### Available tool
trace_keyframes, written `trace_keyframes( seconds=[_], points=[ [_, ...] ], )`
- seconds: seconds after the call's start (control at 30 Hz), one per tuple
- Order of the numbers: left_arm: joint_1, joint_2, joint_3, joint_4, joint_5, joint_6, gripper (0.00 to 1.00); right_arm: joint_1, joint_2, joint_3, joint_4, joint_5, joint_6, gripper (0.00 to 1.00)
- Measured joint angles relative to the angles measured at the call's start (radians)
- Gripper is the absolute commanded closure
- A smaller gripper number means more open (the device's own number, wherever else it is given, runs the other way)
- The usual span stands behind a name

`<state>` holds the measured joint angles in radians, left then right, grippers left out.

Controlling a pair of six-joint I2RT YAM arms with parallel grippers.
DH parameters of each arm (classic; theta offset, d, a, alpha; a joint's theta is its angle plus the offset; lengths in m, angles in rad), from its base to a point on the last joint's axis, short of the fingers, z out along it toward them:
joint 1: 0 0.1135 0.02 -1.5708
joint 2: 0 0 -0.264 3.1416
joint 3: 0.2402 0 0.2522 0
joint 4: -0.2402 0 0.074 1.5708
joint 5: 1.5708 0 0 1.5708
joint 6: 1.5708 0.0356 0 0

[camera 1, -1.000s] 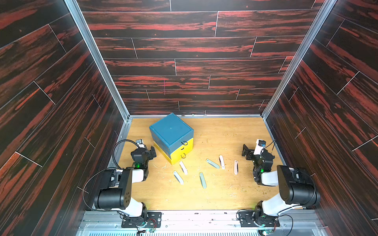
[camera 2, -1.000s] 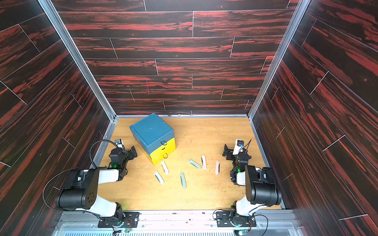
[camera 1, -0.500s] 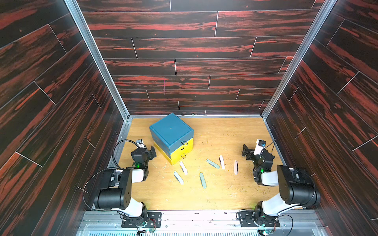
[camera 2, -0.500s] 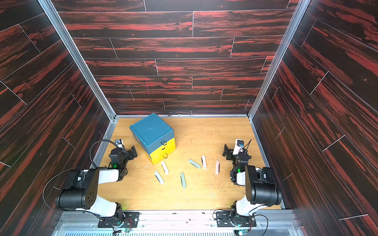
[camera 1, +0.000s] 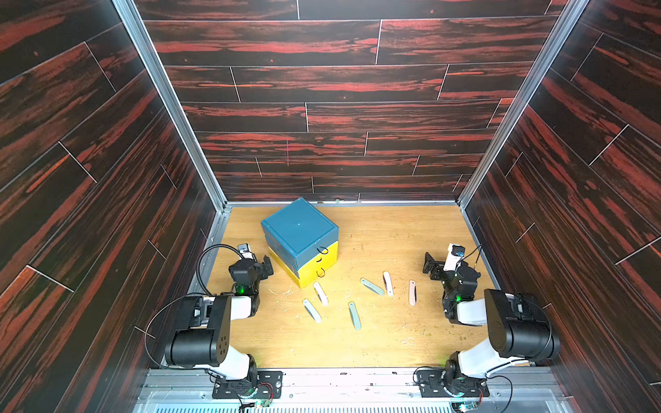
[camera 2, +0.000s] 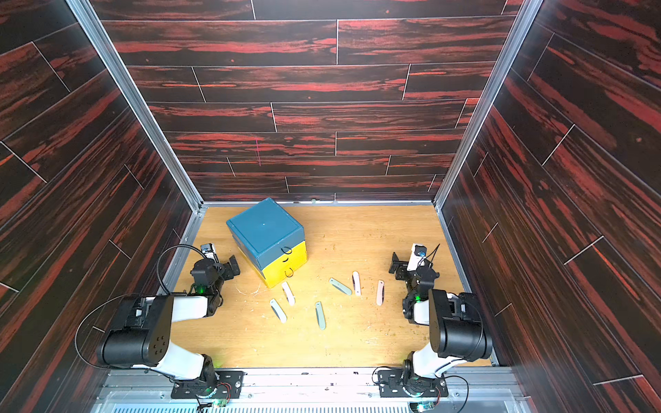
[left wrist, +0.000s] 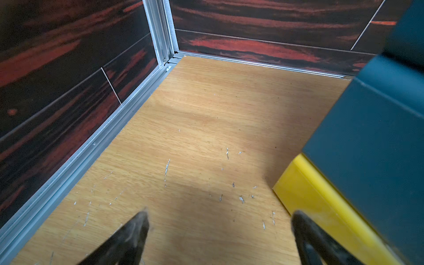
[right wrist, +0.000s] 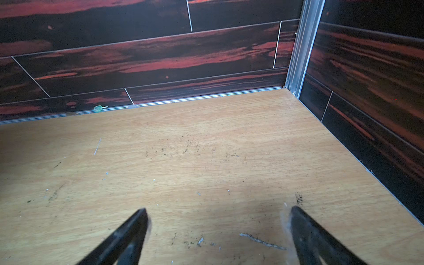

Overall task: Place the fruit knives into the drawer by color
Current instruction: Open the drawer in the storage box.

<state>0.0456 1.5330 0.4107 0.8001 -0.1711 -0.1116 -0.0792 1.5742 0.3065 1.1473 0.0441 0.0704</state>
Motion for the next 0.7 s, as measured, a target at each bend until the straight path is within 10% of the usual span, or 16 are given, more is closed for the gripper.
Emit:
trace_keyframes(
  seconds=[0.4, 0.7],
  points=[
    [0.000, -0.150, 0.045, -0.203, -0.068, -0.046, 0.00, 0.000, -0.026, 0.004, -0.048, 0.008, 0.001, 0.02],
    [0.010, -0.362, 0.342, -0.892, -0.393, -0.525, 0.00, 0.000, -0.151, 0.345, -0.631, 0.261, 0.169, 0.02]
  ],
)
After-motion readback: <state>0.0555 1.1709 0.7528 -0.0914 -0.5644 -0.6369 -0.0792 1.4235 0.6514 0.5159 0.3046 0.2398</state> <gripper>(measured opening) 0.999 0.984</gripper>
